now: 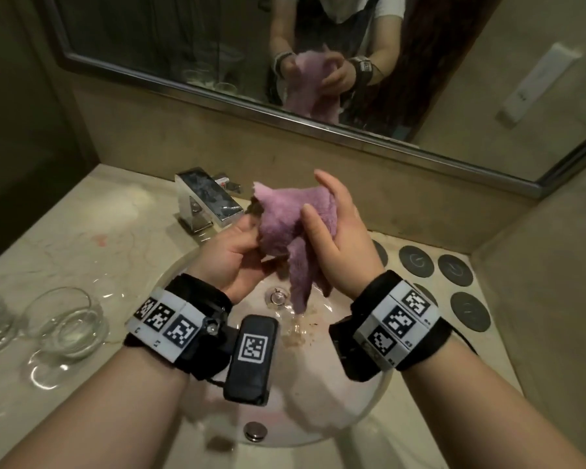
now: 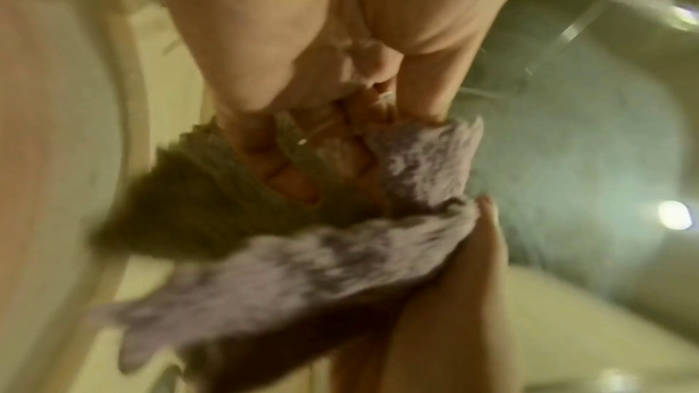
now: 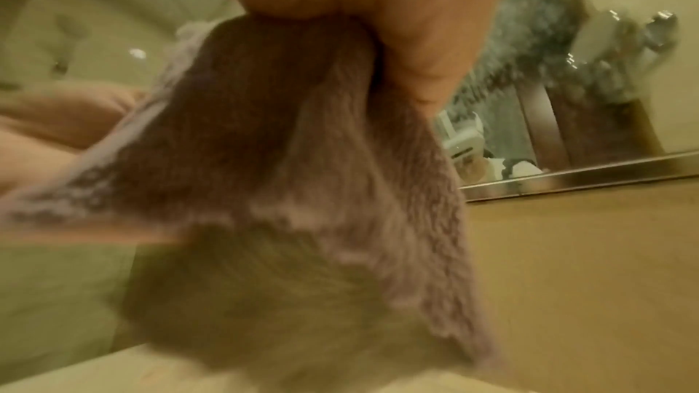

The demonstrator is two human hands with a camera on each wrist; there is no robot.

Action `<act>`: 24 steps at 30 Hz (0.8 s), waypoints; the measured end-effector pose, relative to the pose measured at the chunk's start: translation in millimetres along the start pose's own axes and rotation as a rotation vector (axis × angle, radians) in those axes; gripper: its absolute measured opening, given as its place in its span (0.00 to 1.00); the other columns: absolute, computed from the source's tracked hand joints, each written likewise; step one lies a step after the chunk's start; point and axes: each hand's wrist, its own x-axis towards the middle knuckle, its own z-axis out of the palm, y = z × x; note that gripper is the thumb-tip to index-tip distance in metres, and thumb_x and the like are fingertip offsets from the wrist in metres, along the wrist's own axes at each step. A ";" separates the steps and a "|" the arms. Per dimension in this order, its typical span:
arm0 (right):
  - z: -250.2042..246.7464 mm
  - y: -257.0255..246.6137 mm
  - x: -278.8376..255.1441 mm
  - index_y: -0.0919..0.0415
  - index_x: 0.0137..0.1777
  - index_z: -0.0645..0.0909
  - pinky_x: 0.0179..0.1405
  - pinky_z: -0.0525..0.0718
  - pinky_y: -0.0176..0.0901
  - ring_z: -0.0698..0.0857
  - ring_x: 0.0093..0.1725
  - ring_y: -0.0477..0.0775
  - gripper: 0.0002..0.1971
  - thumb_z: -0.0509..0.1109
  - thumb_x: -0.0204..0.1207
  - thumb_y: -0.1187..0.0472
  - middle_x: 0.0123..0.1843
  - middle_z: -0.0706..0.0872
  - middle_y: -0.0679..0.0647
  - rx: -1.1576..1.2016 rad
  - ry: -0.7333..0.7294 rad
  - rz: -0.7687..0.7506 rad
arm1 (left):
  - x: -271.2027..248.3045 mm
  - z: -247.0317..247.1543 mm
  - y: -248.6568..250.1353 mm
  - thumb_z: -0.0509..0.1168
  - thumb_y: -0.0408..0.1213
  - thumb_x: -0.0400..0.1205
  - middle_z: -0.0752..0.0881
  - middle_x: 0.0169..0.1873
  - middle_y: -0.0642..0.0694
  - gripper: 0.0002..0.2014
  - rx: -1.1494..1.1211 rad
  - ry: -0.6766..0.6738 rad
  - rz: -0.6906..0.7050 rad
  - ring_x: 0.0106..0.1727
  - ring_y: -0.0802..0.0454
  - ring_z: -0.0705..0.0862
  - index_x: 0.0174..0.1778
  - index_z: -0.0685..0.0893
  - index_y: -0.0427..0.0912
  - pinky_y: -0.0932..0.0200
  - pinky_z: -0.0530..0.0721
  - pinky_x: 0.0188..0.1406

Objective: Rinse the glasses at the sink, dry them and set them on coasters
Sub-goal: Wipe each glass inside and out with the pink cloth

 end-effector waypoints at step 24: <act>-15.7 -14.8 27.9 0.53 0.54 0.73 0.49 0.72 0.29 0.76 0.51 0.37 0.09 0.57 0.80 0.50 0.52 0.77 0.50 0.006 0.188 -0.054 | 6.8 34.8 23.4 0.51 0.50 0.86 0.84 0.60 0.38 0.20 0.426 0.056 0.174 0.62 0.41 0.84 0.67 0.76 0.42 0.35 0.81 0.60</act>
